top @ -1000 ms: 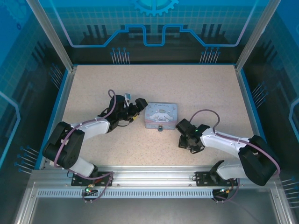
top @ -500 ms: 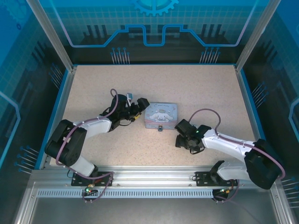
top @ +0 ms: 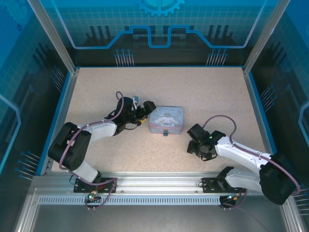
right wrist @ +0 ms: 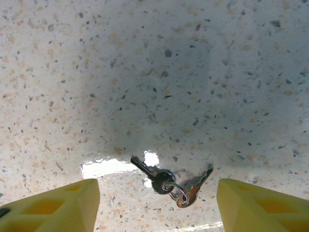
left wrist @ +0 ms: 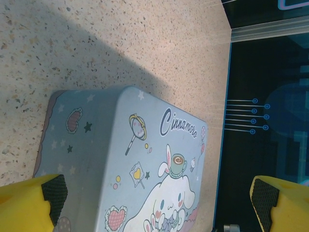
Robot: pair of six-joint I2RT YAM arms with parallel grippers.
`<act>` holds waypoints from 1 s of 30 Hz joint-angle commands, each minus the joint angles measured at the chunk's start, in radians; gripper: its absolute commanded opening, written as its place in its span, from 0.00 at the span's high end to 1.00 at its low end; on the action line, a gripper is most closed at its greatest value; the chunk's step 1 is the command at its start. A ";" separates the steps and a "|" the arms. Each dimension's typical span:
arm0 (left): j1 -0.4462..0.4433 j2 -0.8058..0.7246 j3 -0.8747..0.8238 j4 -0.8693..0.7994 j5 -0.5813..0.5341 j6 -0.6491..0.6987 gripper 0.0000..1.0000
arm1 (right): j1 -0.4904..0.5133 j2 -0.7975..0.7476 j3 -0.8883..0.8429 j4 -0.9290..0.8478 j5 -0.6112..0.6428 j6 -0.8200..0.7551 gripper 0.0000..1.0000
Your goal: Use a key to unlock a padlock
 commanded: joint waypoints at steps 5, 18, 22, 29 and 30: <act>-0.007 0.015 0.027 0.032 0.025 -0.012 0.01 | -0.022 0.022 0.023 -0.027 -0.013 -0.088 0.38; -0.009 0.046 0.032 0.070 0.037 -0.037 0.01 | 0.018 0.058 -0.006 -0.005 -0.031 -0.082 0.49; -0.010 0.046 0.034 0.070 0.037 -0.037 0.01 | 0.040 0.081 -0.007 0.002 -0.030 -0.075 0.53; -0.010 0.045 0.032 0.078 0.039 -0.043 0.01 | 0.062 0.125 -0.002 0.018 -0.021 -0.073 0.59; -0.009 0.045 0.031 0.078 0.039 -0.045 0.01 | 0.063 0.131 -0.003 0.020 -0.022 -0.073 0.60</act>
